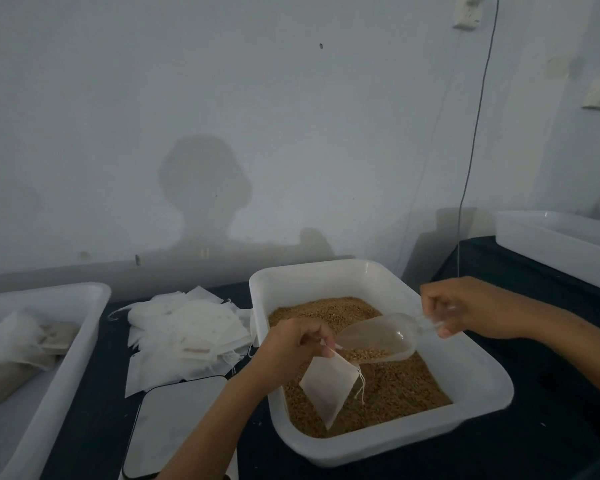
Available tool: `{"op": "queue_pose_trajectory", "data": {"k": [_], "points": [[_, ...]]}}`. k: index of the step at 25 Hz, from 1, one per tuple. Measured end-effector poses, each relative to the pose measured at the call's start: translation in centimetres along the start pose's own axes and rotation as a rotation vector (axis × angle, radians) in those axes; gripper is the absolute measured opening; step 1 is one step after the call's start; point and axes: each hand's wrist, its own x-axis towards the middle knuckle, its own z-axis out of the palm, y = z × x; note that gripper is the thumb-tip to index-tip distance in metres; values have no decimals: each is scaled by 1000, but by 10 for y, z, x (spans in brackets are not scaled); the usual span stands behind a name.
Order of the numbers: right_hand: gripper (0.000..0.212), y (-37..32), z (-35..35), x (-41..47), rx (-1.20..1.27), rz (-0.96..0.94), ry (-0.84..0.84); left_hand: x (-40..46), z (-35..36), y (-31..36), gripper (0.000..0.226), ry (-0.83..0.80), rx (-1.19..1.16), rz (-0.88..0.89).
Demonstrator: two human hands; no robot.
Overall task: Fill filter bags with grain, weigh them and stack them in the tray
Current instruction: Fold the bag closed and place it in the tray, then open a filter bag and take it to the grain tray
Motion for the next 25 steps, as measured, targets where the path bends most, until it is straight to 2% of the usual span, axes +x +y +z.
{"op": "queue_pose_trajectory", "data": {"k": [7, 10, 15, 18, 21, 23, 25], "points": [[25, 3, 11, 1, -167, -28, 237, 0, -1, -3, 32, 7, 35, -24], [25, 3, 10, 2, -153, -31, 243, 1, 0, -3, 27, 5, 38, -22], [21, 14, 19, 3, 52, 12, 160, 0, 0, -6, 21, 35, 30, -42], [14, 23, 25, 6, 289, 61, 38, 0, -3, -4, 19, 153, -23, -70], [9, 24, 40, 11, 548, 194, -33, -1, -9, 0, 21, 331, -112, -61], [6, 15, 54, 20, 531, 265, -27, -3, -16, 4, 22, 441, -149, -42], [7, 4, 71, 34, 348, 297, -29, -5, -24, 8, 19, 522, -170, -16]]}}
